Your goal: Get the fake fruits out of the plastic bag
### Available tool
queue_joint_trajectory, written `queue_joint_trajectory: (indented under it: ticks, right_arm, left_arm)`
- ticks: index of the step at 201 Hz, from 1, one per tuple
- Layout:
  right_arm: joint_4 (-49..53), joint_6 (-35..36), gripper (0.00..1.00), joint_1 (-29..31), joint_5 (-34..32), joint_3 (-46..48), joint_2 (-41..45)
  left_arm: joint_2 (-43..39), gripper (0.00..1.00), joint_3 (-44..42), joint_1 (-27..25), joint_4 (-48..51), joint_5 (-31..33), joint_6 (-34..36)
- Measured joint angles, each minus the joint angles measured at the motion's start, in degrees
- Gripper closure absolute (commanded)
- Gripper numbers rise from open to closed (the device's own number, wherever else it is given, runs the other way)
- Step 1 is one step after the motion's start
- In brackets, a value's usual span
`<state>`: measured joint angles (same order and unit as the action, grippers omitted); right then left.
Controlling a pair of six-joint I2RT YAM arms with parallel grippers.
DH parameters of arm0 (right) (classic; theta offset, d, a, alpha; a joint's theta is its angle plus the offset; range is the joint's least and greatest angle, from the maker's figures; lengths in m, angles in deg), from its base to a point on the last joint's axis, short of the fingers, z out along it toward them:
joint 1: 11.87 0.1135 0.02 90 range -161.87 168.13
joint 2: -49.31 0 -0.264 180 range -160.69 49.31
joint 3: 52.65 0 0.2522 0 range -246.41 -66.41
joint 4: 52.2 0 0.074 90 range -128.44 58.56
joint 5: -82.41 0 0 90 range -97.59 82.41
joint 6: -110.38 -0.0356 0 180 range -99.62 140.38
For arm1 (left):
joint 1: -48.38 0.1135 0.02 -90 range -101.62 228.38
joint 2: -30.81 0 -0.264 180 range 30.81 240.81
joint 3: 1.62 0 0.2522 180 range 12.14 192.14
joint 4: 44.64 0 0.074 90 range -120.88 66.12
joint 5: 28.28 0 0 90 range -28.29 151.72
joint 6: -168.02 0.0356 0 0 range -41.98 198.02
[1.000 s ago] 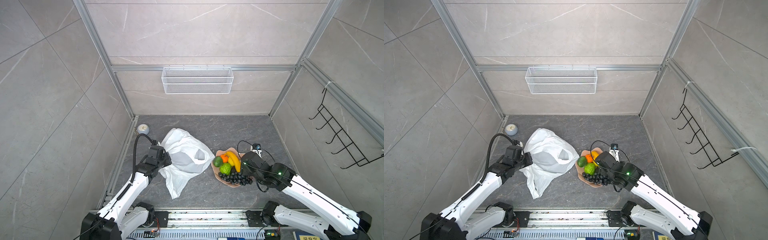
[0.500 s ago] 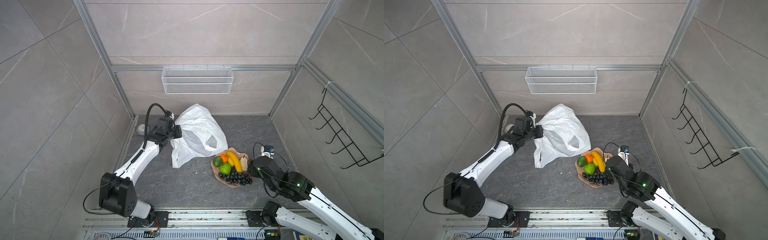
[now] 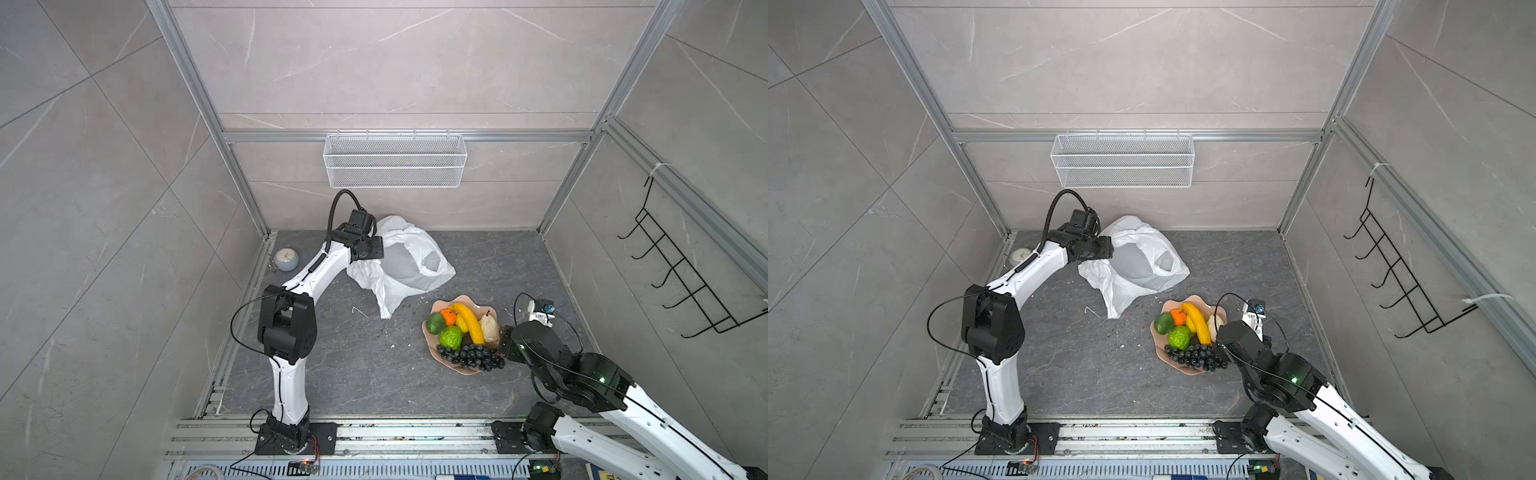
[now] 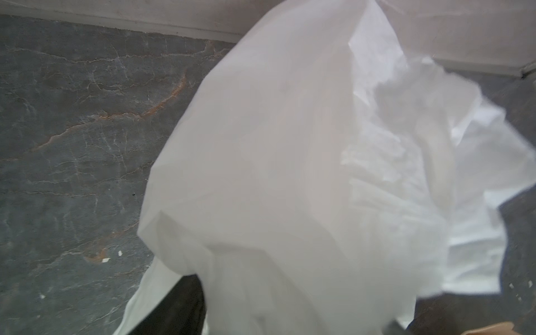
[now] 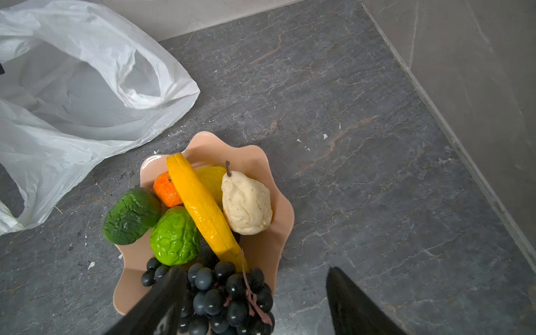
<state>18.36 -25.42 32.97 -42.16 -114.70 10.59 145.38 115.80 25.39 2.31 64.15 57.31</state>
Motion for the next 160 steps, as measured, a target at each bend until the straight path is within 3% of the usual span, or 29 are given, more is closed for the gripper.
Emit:
queue_joint_trajectory:
  ticks: [22, 39, 84, 117, 143, 160]
  right_arm:
    - [-0.20, -0.09, 0.18, 0.02, 1.79, 0.09, 0.00]
    - [-0.57, -0.09, 0.18, 0.00, 2.91, 0.09, -0.20]
    - [-0.59, -0.72, 0.18, 0.02, 4.02, 0.04, -2.86]
    - [-0.92, -1.16, 0.18, 0.02, 4.35, 0.02, -2.91]
    - [-0.90, -1.64, 0.18, 0.00, 3.98, 0.00, -1.81]
    - [-0.87, -2.03, 0.19, 0.00, 3.89, -0.15, -1.27]
  left_arm:
    - [1.84, 0.20, 7.19, -0.20, 6.82, -0.24, -0.52]
    - [2.51, 0.09, 12.72, -0.20, 11.47, -0.68, -1.09]
    - [0.83, 0.07, 14.34, -0.31, 18.03, -4.00, -3.43]
    - [-10.47, 0.14, -1.77, -4.72, 15.98, -0.44, -7.39]
    - [-23.30, 0.23, -18.71, -12.81, 11.45, 0.68, -13.25]
    - [-27.41, 0.28, -26.45, -18.73, 7.98, 0.55, -17.16]
